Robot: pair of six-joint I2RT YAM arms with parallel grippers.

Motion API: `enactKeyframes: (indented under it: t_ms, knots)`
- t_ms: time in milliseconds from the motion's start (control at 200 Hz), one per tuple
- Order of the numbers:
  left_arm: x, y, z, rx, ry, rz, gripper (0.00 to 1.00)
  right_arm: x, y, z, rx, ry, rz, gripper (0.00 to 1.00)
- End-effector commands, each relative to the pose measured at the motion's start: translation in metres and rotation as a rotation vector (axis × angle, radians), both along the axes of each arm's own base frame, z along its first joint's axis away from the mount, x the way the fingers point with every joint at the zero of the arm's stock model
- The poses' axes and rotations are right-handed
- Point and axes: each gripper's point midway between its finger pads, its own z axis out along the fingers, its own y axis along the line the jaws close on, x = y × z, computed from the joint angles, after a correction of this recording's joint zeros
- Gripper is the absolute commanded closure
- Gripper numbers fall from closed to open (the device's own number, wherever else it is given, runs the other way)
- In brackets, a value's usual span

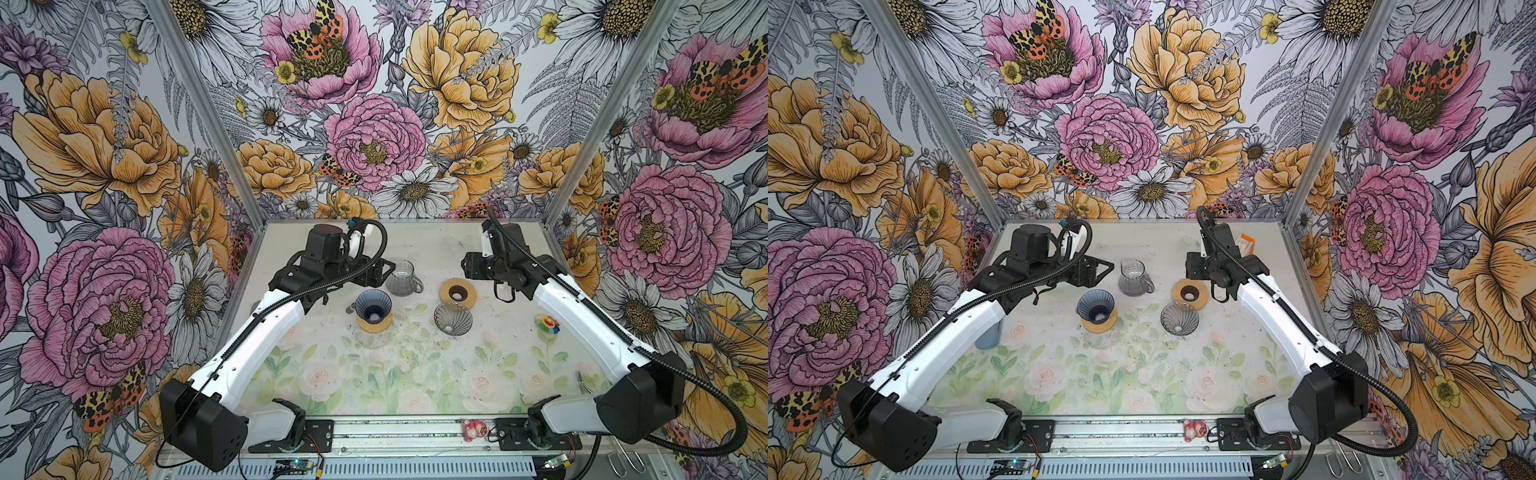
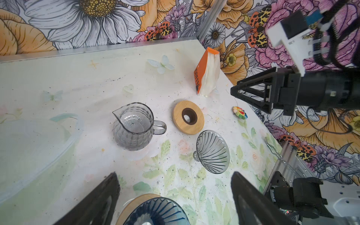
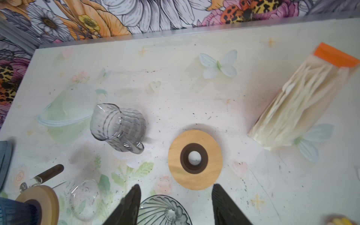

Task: Place the coffee filter in the dripper
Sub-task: 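Open both grippers and lift away while the right arm swings toward the filter stack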

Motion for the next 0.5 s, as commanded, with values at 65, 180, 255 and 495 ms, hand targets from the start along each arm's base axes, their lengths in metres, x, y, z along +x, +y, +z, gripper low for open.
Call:
enactKeyframes:
  t_ms: [65, 180, 255, 495]
  knots:
    - [-0.006, -0.019, 0.014, -0.074, -0.062, -0.053, 0.09, -0.001, -0.041, -0.022, -0.015, 0.087, -0.103, 0.42]
    - [-0.009, -0.028, 0.003, -0.090, -0.036, -0.062, 0.09, 0.006, -0.062, -0.042, -0.043, 0.139, -0.141, 0.45]
    - [-0.011, -0.036, 0.000, -0.113, -0.032, -0.073, 0.09, 0.012, -0.073, -0.054, -0.070, 0.168, -0.159, 0.47]
    - [-0.013, -0.051, -0.013, -0.135, 0.001, -0.090, 0.10, 0.033, -0.098, -0.082, -0.154, 0.230, -0.218, 0.53]
